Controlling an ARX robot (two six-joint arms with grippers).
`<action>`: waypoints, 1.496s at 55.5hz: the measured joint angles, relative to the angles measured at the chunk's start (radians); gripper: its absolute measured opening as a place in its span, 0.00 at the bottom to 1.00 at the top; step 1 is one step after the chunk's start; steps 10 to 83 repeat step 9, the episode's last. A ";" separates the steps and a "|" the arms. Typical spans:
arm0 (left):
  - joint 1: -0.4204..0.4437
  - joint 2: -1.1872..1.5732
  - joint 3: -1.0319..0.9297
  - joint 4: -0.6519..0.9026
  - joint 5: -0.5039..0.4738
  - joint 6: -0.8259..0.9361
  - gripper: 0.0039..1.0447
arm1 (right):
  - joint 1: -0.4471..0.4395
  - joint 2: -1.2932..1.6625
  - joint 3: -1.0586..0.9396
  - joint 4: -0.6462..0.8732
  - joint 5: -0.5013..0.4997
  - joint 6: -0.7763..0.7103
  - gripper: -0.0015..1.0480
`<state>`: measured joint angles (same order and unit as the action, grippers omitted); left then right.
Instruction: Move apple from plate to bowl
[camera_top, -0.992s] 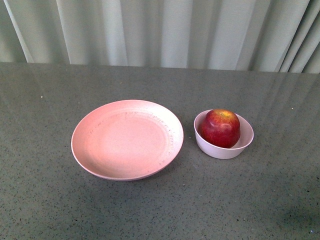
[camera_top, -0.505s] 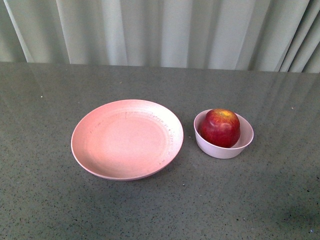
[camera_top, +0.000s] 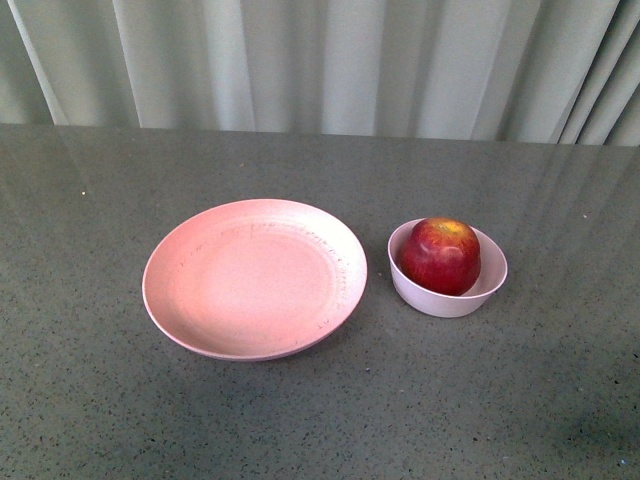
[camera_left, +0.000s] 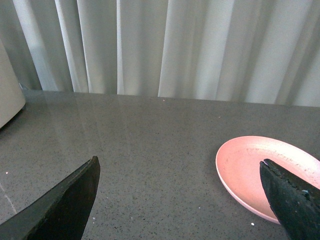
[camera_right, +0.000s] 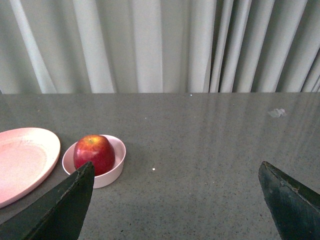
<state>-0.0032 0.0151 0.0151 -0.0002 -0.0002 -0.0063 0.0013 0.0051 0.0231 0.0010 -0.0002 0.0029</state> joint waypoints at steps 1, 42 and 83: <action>0.000 0.000 0.000 0.000 0.000 0.000 0.92 | 0.000 0.000 0.000 0.000 0.000 0.000 0.91; 0.000 0.000 0.000 0.000 0.000 0.000 0.92 | 0.000 0.000 0.000 0.000 0.000 0.000 0.91; 0.000 0.000 0.000 0.000 0.000 0.000 0.92 | 0.000 0.000 0.000 0.000 0.000 0.000 0.91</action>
